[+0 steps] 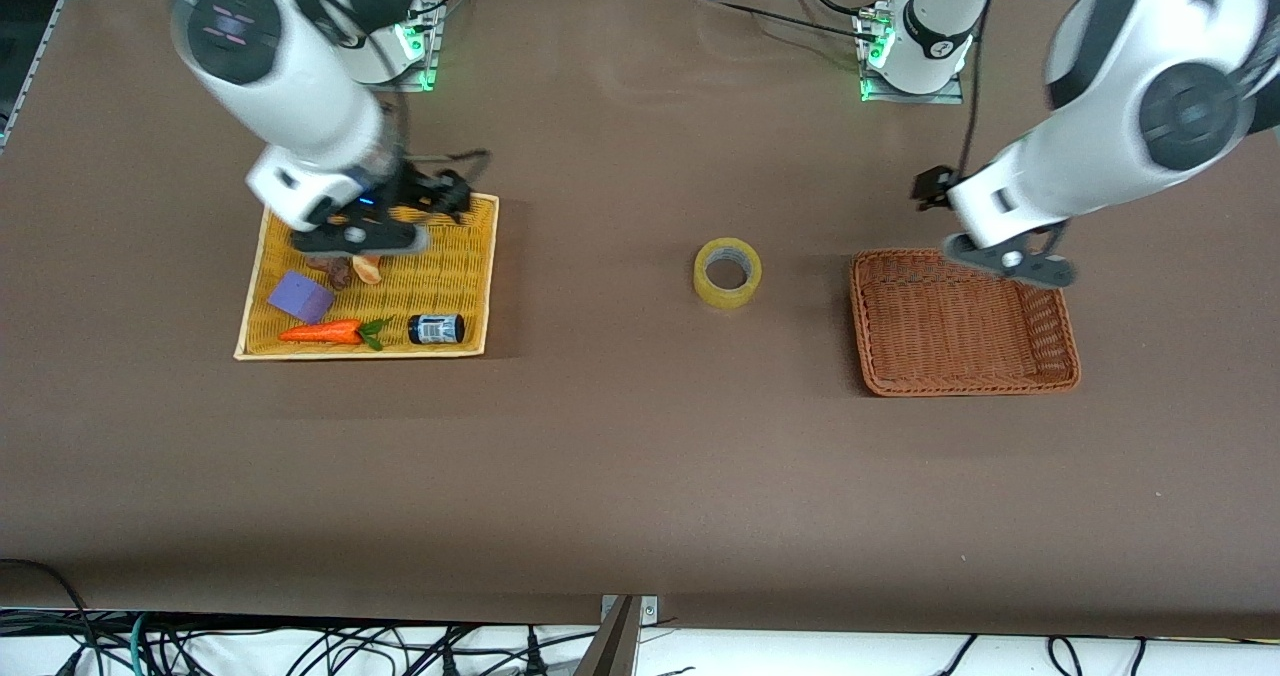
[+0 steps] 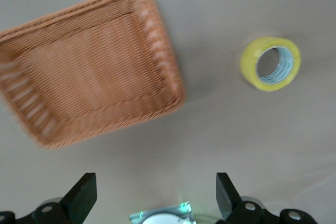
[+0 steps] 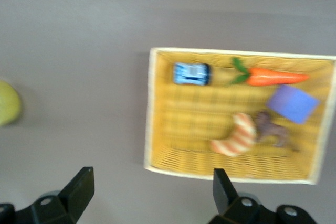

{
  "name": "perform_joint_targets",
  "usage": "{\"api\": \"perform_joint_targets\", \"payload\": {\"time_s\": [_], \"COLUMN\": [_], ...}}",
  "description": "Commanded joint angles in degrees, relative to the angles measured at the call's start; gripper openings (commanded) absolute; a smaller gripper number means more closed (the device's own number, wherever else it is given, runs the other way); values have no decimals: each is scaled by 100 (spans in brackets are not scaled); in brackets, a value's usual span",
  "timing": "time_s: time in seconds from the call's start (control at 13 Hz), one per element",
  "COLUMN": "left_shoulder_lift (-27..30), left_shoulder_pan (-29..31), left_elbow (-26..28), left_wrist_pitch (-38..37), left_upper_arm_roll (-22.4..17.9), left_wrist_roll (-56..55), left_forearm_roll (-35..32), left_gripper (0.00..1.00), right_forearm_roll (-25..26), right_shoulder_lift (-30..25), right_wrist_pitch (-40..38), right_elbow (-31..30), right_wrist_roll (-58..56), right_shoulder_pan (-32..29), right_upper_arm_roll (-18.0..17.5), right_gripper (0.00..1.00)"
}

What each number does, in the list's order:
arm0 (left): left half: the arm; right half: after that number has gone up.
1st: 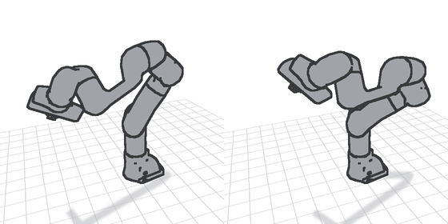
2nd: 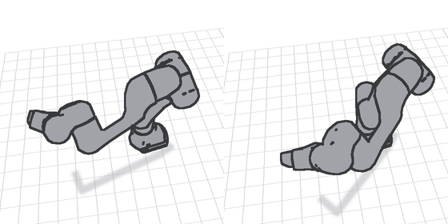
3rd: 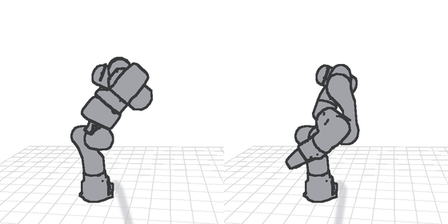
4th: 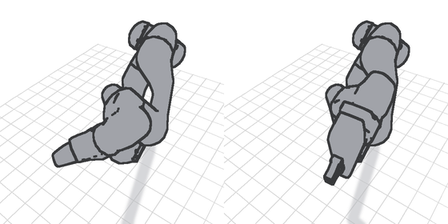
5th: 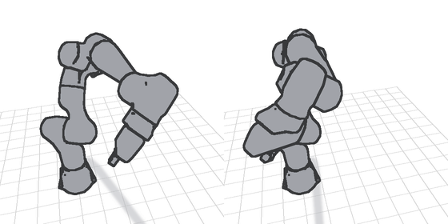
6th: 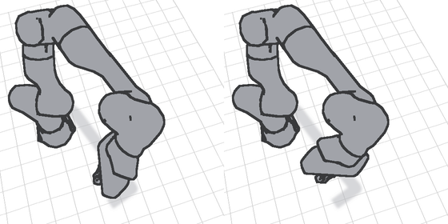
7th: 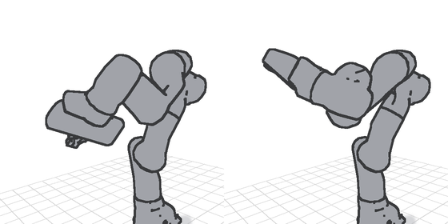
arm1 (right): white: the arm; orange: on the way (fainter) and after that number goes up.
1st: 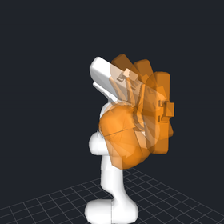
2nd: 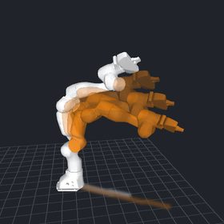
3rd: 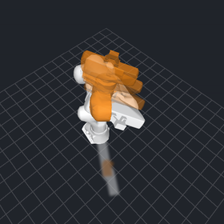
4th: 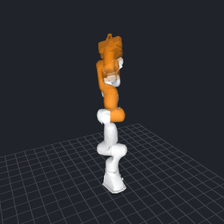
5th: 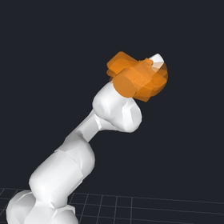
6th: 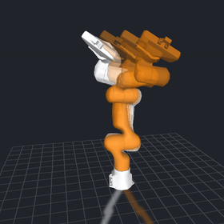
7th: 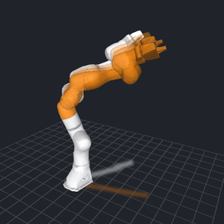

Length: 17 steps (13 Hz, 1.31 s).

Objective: Transfer tape with both arms
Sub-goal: 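Lower the left gripper to the tape while the right gripper withdraws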

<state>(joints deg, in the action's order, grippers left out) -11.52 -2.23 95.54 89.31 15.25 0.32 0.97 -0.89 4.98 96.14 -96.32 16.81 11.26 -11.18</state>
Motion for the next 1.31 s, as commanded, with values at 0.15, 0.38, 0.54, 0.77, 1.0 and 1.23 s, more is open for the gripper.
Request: {"api": "perform_joint_targets", "payload": {"time_s": [0.15, 0.38, 0.54, 0.77, 1.0, 1.23], "left_shoulder_lift": [-1175, -1336, -1484, -2063, -2285, -2206], "left_shoulder_pan": [-93, -374, -523, -743, -823, -779], "left_elbow": [139, 1217, 1870, 1942, 1916, 1890], "left_wrist_pitch": [1462, 3226, 4388, 5261, 5553, 5449], "left_upper_arm_roll": [714, 725, 725, 716, 716, 698], "left_wrist_roll": [-854, -1078, -1086, -1086, -1086, -1078], "left_forearm_roll": [88, 26, 26, 26, 26, 17], "left_gripper": [100, 100, 100, 100, 52, 0], "right_forearm_roll": [-78, -87, -87, -87, -87, -96], "right_shoulder_lift": [-436, -436, -419, -384, -375, -366], "right_wrist_pitch": [-421, -465, -474, -474, -465, -456], "right_elbow": [-256, -203, -150, -53, -45, -44], "right_wrist_roll": [-1985, -2059, -2015, -1980, -1971, -1953], "right_shoulder_pan": [-590, -581, -581, -572, -572, -546], "right_upper_arm_roll": [597, 722, 722, 705, 696, 669], "right_gripper": [100, 100, 100, 100, 100, 100]}}
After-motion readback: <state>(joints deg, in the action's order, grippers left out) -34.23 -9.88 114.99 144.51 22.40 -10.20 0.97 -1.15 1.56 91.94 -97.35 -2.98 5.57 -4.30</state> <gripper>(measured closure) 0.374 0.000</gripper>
